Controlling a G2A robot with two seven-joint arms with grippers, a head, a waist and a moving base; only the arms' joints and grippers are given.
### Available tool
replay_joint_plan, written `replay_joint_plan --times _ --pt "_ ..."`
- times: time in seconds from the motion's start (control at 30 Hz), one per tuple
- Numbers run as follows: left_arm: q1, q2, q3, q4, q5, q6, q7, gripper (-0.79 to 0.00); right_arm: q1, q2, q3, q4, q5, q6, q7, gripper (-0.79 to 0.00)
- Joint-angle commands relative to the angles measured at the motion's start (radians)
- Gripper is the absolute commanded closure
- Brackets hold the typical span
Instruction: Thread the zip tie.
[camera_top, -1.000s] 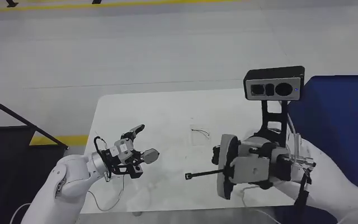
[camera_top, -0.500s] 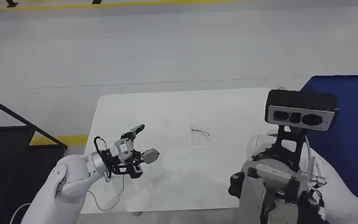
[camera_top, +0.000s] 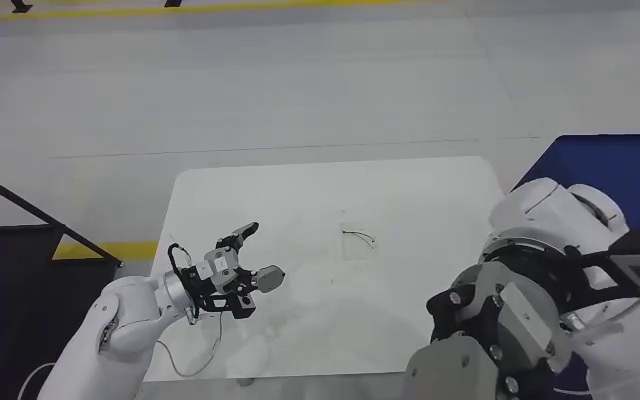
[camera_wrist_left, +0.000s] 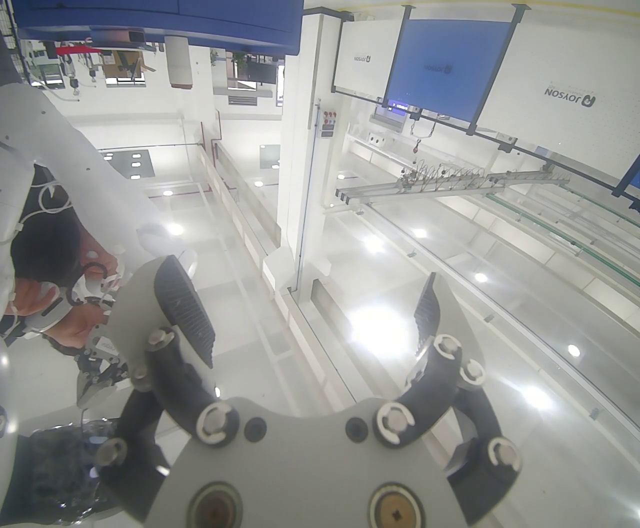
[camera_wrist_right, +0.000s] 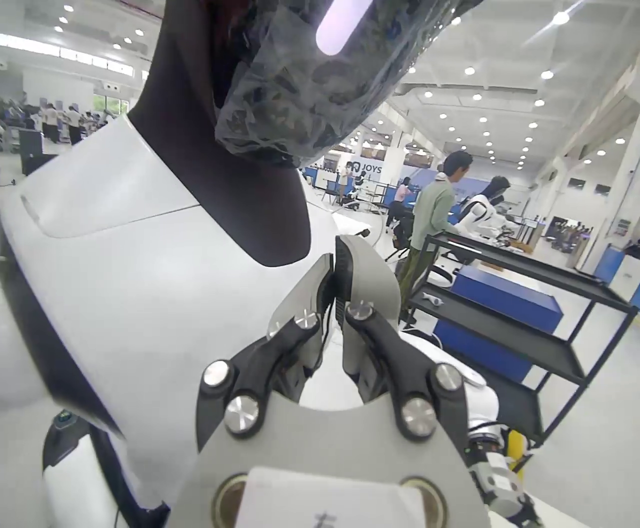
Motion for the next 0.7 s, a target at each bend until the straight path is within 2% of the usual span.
replay_joint_plan --times 0.0,0.27,0.37,0.4,0.5,0.57,0.67 --pt "0.000 0.000 0.000 0.000 0.000 0.000 0.000 -0.785 0.000 -0.011 0.001 -0.004 -0.028 0.000 -0.026 0.000" --pt "0.000 0.000 0.000 0.000 0.000 0.000 0.000 -0.785 -0.033 -0.043 -0.038 -0.007 -0.015 0.000 -0.076 0.000" --pt "0.000 0.000 0.000 0.000 0.000 0.000 0.000 -0.785 -0.130 -0.046 -0.108 0.017 0.041 0.013 -0.088 0.000" --pt "0.000 0.000 0.000 0.000 0.000 0.000 0.000 -0.785 -0.165 -0.045 -0.152 0.026 0.112 0.057 -0.092 0.000" --pt "0.000 0.000 0.000 0.000 0.000 0.000 0.000 -0.785 -0.188 -0.039 -0.171 0.089 0.251 0.112 -0.036 0.000" --pt "0.000 0.000 0.000 0.000 0.000 0.000 0.000 -0.785 -0.200 -0.031 -0.128 0.163 0.290 0.104 0.016 0.000" --pt "0.000 0.000 0.000 0.000 0.000 0.000 0.000 -0.785 -0.254 -0.006 -0.037 0.288 0.292 0.155 0.121 0.000"
